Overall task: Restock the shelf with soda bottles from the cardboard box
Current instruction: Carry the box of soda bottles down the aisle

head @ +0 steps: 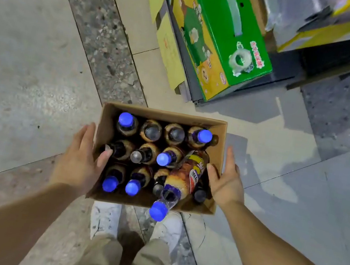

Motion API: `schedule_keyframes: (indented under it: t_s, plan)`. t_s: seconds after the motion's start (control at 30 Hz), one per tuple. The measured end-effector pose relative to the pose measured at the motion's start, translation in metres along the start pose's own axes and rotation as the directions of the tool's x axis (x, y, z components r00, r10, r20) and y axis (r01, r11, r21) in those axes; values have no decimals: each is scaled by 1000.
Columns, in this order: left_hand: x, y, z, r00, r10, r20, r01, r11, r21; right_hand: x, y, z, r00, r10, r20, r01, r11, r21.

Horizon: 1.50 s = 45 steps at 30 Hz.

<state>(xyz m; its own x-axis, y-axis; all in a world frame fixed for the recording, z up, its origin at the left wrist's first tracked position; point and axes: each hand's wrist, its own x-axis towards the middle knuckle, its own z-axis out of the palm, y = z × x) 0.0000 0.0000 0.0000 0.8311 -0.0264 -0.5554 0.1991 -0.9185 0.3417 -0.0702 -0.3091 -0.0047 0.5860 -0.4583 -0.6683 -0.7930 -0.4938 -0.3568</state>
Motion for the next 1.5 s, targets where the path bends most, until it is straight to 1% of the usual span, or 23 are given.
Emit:
schedule_keyframes:
  t_s: [0.07,0.2,0.33,0.37,0.47,0.57,0.67,0.73,0.87,1.0,1.13,1.3,1.5]
  plan:
    - [4,0,1,1000,-11,8,11,999,-33,5,-2,6,1000,-13,-9,14,1000,21]
    - [2,0,1,997,-5,83,3,1000,19,6,-2,19,998,19,-62,-18,999,27]
    - [3,-4,2,997,22,68,-23,1000,16,9,0,25,993,29,-111,-32,999,-27]
    - [5,-5,4,998,0,56,0,1000,4,10,0,25,993,30,-117,-33,999,-26]
    - [17,-6,10,975,-211,74,217,973,-75,11,1,26,991,29,-132,-34,999,-36]
    - [31,-7,15,957,-235,169,245,969,-41,11,2,28,989,36,-142,-42,998,-45]
    - [34,-4,10,945,-240,220,270,956,-114,10,2,26,987,38,-156,-43,999,-27]
    - [34,-2,4,954,-211,211,239,964,-120,9,1,23,987,48,-156,-49,999,-5]
    - [31,8,-15,959,-159,234,177,982,-59,-5,3,13,985,69,-156,-55,995,89]
    - [11,30,-47,963,-106,249,106,994,15,-46,11,-7,976,114,-187,-83,983,166]
    - [-26,66,-84,962,-55,266,45,998,44,-100,18,-48,970,131,-204,-88,974,208]
    - [-93,130,-134,955,52,292,-85,991,100,-184,30,-118,951,183,-251,-110,954,279]
    - [-195,241,-198,909,189,371,-278,939,201,-309,57,-223,900,300,-317,-153,898,414]
